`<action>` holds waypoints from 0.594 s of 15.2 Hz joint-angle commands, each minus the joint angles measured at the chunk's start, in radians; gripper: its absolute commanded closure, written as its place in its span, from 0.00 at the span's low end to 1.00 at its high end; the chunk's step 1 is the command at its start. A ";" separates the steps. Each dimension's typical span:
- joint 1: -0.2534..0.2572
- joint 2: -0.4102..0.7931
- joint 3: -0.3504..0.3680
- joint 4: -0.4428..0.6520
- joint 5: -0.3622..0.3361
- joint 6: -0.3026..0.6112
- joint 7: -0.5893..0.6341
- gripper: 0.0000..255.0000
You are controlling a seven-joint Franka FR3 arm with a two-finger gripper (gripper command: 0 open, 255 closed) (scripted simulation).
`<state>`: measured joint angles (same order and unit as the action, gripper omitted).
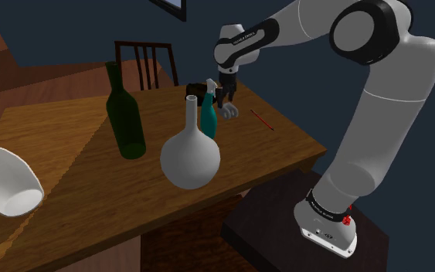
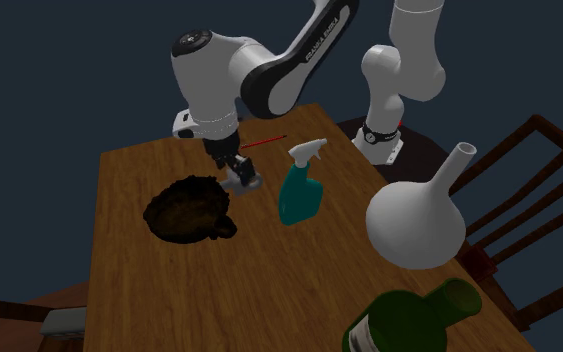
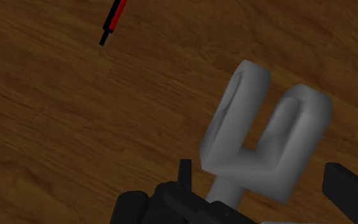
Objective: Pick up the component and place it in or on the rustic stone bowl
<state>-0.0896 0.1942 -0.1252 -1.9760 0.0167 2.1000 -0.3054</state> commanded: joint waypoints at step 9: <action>-0.002 0.039 0.001 -0.030 0.006 0.069 -0.005 0.00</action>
<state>-0.0919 0.2331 -0.1244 -2.0055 0.0225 2.1682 -0.3108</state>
